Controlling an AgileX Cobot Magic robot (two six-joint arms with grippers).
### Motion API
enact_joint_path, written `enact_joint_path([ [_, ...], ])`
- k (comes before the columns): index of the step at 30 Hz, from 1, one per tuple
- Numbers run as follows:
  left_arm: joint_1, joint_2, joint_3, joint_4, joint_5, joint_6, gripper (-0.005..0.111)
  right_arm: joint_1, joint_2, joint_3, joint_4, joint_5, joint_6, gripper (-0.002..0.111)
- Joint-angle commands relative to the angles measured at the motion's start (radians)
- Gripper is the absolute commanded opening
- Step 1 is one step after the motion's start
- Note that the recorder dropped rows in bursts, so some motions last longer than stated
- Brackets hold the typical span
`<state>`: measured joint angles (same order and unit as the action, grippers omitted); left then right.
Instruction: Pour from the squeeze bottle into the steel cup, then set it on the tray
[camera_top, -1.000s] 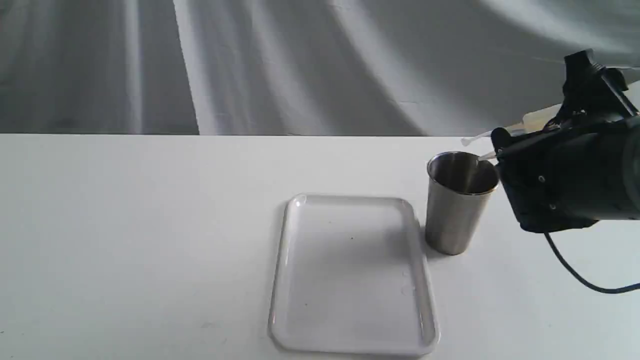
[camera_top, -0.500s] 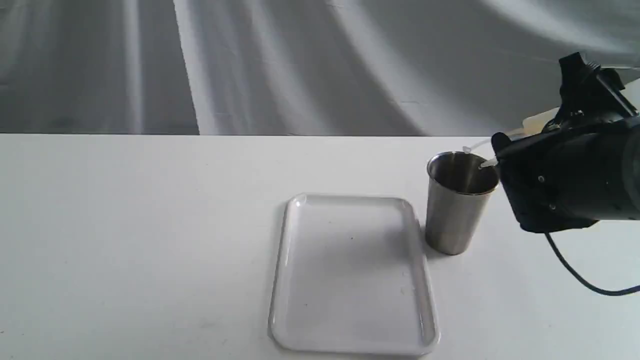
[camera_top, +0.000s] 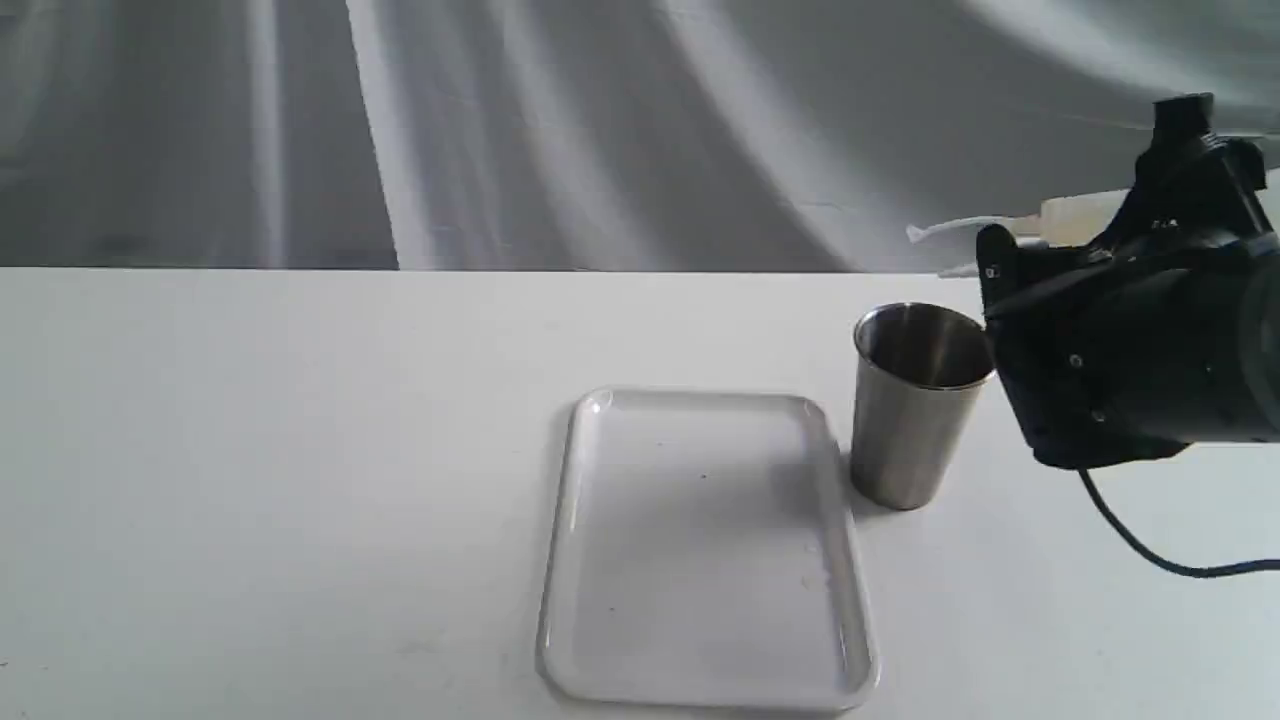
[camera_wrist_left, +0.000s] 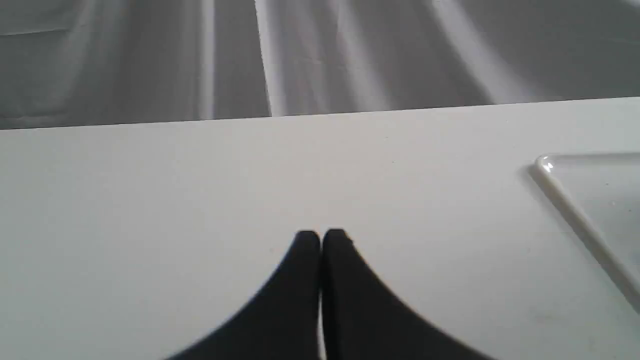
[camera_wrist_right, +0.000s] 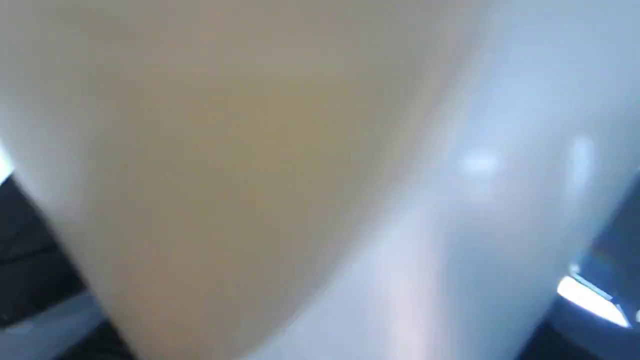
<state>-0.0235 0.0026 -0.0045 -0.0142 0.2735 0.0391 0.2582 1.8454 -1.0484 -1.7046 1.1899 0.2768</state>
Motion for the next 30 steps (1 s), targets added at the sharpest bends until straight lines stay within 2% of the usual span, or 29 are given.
enact_joint_path([
  [1,0.002,-0.003,0.004,-0.001,-0.008,-0.002,0.000,0.002,-0.013,-0.007,-0.018,0.031,0.168,0.025],
  [19,0.002,-0.003,0.004,-0.001,-0.008,-0.005,0.000,0.002,-0.016,-0.007,0.213,0.031,0.933,0.025],
  [30,0.002,-0.003,0.004,-0.001,-0.008,-0.003,0.000,0.002,-0.161,-0.007,0.242,-0.083,1.012,0.025],
])
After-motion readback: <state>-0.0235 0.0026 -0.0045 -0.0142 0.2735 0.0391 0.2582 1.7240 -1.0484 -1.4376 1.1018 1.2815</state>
